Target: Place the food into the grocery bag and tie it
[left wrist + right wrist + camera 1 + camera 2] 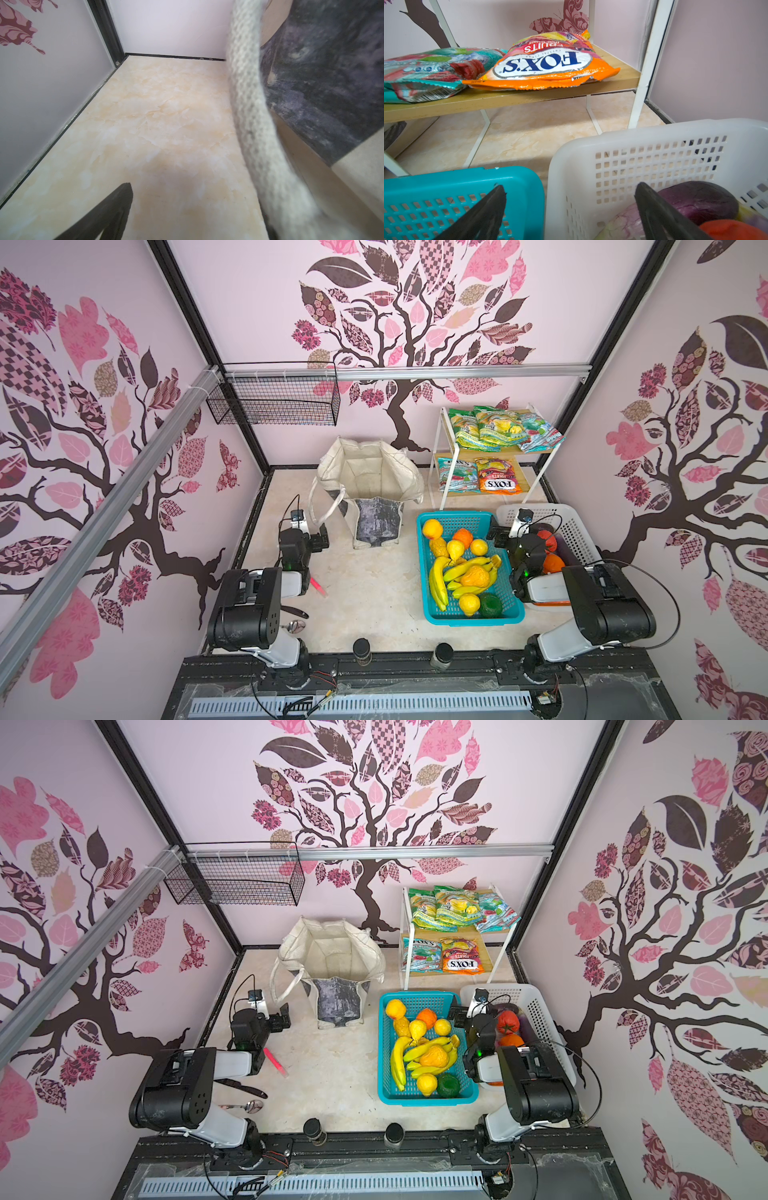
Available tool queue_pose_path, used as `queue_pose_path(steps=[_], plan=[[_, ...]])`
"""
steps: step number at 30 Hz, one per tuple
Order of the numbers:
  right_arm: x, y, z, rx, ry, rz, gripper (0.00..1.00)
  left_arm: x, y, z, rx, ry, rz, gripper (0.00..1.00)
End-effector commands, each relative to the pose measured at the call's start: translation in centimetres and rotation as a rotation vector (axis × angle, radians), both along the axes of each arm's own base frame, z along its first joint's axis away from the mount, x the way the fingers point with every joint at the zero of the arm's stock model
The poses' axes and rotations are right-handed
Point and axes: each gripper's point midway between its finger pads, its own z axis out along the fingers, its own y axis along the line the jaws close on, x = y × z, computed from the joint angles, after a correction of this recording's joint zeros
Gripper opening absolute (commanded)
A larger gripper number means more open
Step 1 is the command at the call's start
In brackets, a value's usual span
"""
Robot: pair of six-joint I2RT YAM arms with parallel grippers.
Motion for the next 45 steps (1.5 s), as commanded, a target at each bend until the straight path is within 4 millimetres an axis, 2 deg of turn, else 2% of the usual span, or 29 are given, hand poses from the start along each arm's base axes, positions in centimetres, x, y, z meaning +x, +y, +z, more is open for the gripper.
queue_pose_path(steps=[1,21,25,28,31,37,39,42,45], plan=[[-0.4,-0.1,-2.4,0.006,0.081,-0.003,1.0,0.0,-0.2,0.3,0.001,-0.019,-0.009,0.98],[-0.5,0.0,-2.4,0.006,0.079,0.001,1.0,-0.3,0.2,0.7,0.002,-0.041,0.016,0.98],[-1.5,0.2,-0.6,0.002,0.009,0.02,1.0,-1.4,1.8,2.4,-0.004,-0.071,0.122,0.98],[-2.1,0.1,0.8,0.011,0.018,0.009,1.0,-2.8,2.2,3.4,-0.032,-0.076,0.163,0.98],[-2.3,0.8,2.8,0.052,0.023,0.047,0.99,-4.2,1.4,4.4,-0.06,-0.13,0.122,0.98],[-3.6,2.8,5.0,0.191,0.021,0.149,0.99,-6.7,2.1,6.5,-0.108,-0.154,0.184,0.98],[-4.1,3.5,5.4,0.254,0.032,0.184,0.99,-7.3,2.0,7.6,-0.108,-0.172,0.174,0.98],[-4.7,3.4,5.4,0.378,0.076,0.156,0.99,-8.1,0.5,9.8,-0.135,-0.192,0.102,0.98],[-5.6,5.2,6.5,0.396,0.073,0.263,0.99,-10.1,-0.1,12.4,-0.193,-0.253,0.102,0.98]])
